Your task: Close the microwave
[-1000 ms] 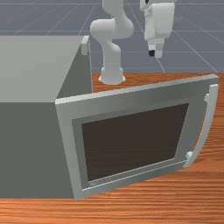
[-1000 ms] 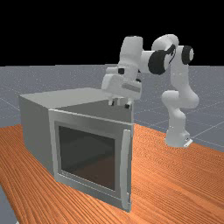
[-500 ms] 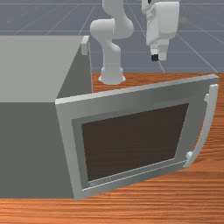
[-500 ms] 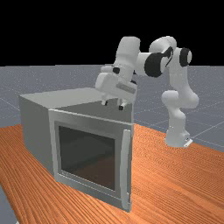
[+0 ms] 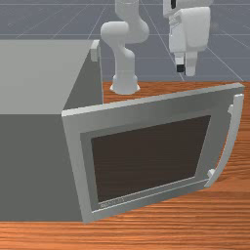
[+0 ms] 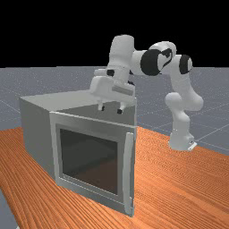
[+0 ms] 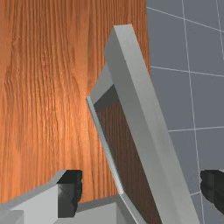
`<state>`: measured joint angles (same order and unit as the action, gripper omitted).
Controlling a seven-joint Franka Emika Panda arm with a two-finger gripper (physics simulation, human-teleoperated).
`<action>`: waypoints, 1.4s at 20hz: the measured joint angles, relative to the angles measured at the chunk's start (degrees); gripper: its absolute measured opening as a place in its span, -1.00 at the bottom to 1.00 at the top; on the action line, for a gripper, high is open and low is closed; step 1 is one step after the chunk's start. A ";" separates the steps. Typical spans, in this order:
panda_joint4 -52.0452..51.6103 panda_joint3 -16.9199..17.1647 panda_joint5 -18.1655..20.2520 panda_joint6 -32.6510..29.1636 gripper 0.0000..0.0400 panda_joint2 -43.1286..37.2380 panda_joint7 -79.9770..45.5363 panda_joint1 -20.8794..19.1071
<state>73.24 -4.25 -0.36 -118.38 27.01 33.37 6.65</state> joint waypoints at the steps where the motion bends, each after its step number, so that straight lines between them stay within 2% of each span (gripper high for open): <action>1: -0.37 0.08 -0.49 0.21 1.00 0.22 -0.52 0.42; 6: -1.84 -0.07 -1.31 0.73 1.00 1.16 -2.36 1.91; 7: -2.72 0.78 -3.00 1.45 1.00 1.60 -5.08 3.03; 9: -3.74 0.84 -3.46 1.88 1.00 2.23 -6.52 3.90; 10: -3.45 -0.16 -1.94 1.29 1.00 2.19 -4.45 3.36; 11: -4.79 0.88 -3.82 2.31 1.00 2.88 -7.94 4.73; 19: -11.04 0.61 -5.34 4.88 1.00 6.74 -11.87 8.55; 22: -27.39 0.29 -4.92 12.57 1.00 15.86 -9.71 8.95; 24: -22.02 0.33 -5.05 9.09 1.00 13.76 -9.94 8.68; 25: -25.84 0.15 -4.62 12.06 1.00 16.13 -9.71 8.68; 26: -20.23 0.30 -4.99 7.84 1.00 13.54 -10.00 8.57; 28: -18.01 0.25 -4.89 6.19 1.00 13.44 -10.07 8.43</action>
<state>55.23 -4.00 -5.25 -112.19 40.45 23.29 15.08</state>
